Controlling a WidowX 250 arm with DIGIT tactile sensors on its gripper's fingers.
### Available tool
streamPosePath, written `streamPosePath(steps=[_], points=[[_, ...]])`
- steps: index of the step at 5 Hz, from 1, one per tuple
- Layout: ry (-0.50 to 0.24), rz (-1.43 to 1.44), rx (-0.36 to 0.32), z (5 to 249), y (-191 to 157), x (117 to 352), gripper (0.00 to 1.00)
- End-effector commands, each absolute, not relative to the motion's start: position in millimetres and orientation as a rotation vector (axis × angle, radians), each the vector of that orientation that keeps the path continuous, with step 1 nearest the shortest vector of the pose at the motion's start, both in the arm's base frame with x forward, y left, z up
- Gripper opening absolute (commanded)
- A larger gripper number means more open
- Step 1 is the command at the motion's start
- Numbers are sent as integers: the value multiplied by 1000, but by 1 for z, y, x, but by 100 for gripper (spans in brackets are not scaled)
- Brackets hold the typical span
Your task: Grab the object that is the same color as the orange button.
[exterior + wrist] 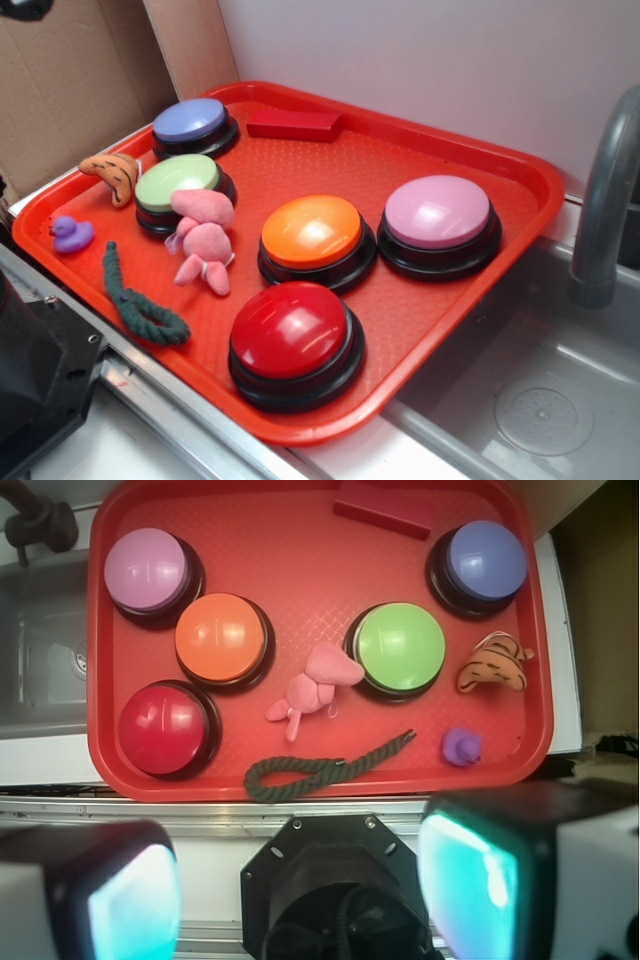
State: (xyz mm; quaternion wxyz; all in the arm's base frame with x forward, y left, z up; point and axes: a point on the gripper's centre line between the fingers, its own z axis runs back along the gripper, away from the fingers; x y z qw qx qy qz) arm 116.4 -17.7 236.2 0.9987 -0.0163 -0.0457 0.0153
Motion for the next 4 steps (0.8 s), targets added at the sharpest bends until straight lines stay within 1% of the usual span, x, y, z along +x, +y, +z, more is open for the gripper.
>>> streamPosePath(steps=[1,2,3,4], points=[[-91,31,-33,236,-18,116,100],[-118,228,-70,214,2,130,100],[-120,419,-125,194,28,140,100],[-148,618,-113,173,55,148,100]])
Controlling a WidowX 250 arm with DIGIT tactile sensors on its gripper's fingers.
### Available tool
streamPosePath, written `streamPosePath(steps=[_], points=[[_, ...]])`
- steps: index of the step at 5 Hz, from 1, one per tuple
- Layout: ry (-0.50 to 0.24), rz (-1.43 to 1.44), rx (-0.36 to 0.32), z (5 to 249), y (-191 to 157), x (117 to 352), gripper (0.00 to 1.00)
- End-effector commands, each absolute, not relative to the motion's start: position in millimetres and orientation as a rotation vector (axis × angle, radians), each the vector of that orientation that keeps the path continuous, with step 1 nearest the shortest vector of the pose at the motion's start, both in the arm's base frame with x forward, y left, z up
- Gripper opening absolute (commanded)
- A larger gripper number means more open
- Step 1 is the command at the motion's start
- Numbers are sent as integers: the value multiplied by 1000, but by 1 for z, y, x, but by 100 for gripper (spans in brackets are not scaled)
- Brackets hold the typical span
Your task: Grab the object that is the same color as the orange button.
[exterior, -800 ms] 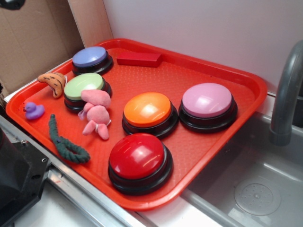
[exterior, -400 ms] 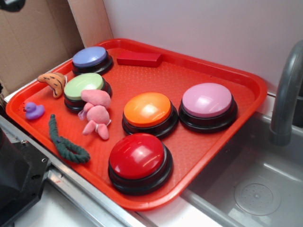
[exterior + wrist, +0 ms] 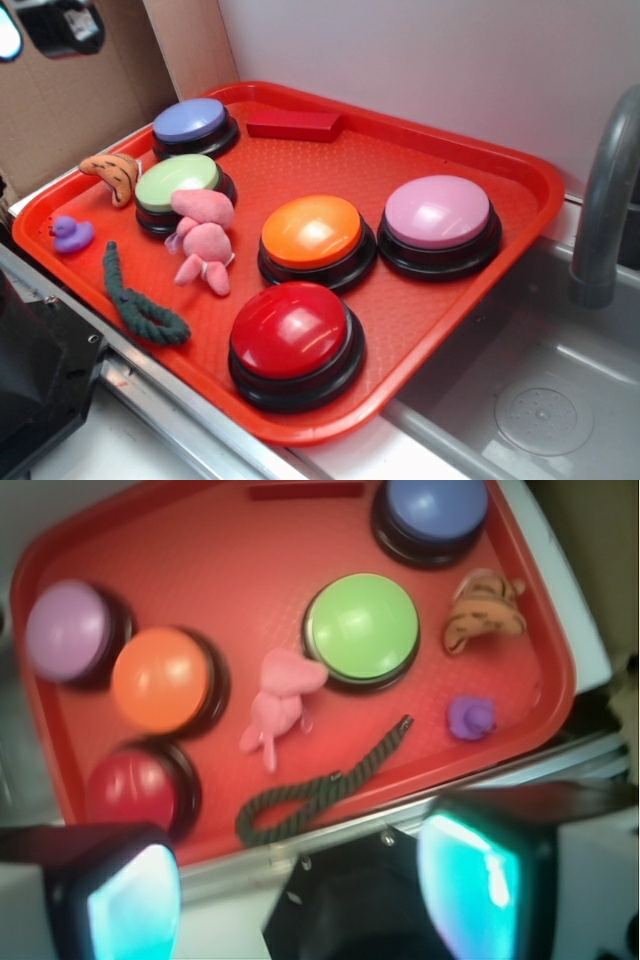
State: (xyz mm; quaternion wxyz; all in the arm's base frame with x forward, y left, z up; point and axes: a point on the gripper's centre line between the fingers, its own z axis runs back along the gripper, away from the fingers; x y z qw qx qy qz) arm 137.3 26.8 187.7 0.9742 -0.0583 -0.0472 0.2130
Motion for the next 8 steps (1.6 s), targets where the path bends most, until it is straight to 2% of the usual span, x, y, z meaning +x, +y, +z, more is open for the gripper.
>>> streamPosePath(steps=[1,2,3,5,6,8], points=[[-198,798,-78,152,84,156,100],[-230,928,-83,133,109,163,100],[-224,996,-2,113,126,171,100],[-257,1075,19,79,150,182,100],[-259,1092,34,71,157,182,100],[-235,1084,-4,46,171,181,100]])
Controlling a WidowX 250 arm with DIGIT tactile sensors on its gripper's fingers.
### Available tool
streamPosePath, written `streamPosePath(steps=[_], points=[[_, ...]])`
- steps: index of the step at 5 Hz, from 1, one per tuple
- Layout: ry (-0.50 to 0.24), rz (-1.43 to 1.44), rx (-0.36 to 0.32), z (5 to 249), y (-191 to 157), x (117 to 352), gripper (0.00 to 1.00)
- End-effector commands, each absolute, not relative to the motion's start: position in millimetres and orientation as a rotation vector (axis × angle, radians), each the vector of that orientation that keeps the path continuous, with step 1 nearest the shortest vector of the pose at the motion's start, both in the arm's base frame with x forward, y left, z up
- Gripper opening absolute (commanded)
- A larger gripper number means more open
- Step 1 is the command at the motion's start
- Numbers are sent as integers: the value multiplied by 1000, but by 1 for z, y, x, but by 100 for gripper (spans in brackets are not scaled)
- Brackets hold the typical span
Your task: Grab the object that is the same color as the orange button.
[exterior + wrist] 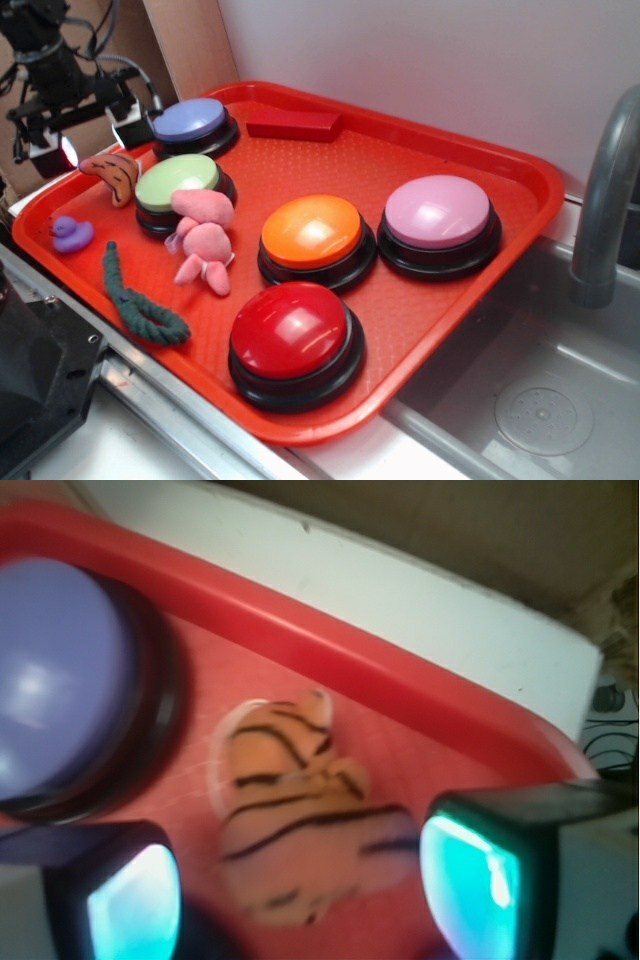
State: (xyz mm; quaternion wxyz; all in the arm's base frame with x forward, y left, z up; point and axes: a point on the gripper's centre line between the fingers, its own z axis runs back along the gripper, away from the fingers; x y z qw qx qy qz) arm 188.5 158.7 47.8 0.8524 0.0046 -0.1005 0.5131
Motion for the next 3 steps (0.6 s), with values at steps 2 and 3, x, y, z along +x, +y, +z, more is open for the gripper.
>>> streamPosePath(steps=[2,3], points=[[-223,1081,-39,39,171,181,100],[-222,1093,-48,35,171,182,48]])
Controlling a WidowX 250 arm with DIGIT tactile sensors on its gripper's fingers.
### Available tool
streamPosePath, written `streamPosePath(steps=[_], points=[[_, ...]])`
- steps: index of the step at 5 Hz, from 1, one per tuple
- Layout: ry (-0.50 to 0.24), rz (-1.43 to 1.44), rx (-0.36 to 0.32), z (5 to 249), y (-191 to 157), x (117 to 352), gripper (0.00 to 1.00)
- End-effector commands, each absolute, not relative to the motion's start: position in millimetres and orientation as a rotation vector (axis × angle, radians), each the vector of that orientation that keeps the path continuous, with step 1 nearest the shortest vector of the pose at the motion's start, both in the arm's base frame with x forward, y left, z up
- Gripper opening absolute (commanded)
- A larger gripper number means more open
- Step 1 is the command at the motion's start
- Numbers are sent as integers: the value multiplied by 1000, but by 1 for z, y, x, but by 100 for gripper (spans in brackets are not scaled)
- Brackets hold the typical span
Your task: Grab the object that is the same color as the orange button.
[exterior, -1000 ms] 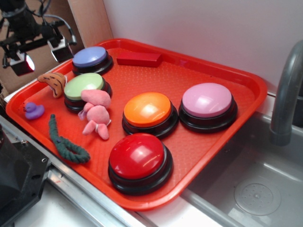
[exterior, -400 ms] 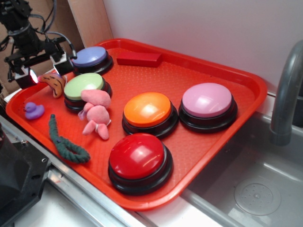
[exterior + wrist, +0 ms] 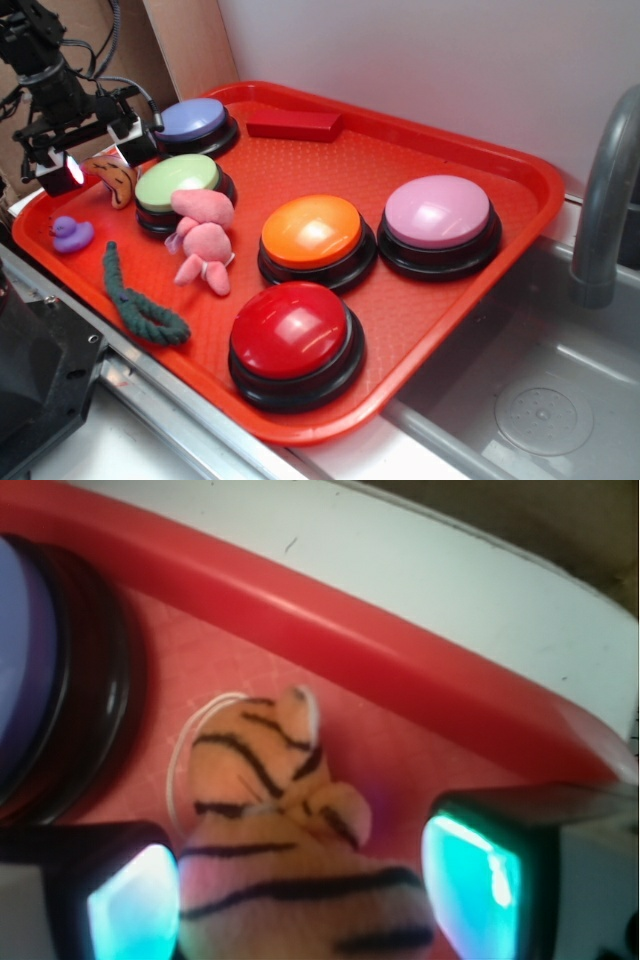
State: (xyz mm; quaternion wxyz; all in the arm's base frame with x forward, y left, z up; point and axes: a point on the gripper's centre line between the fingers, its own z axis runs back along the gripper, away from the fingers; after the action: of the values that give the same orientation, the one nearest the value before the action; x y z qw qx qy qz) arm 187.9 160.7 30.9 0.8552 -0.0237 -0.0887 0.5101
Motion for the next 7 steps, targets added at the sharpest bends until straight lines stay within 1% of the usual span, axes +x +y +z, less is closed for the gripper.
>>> streamPosePath(steps=[1,3,4,5,6,7], points=[[-214,1105,-79,26,170,184,0],[-237,1106,-97,33,169,184,0],[-287,1027,-18,61,161,184,0],[-314,890,45,93,133,191,0],[-276,678,39,118,97,192,0],[-247,542,-3,124,54,190,0]])
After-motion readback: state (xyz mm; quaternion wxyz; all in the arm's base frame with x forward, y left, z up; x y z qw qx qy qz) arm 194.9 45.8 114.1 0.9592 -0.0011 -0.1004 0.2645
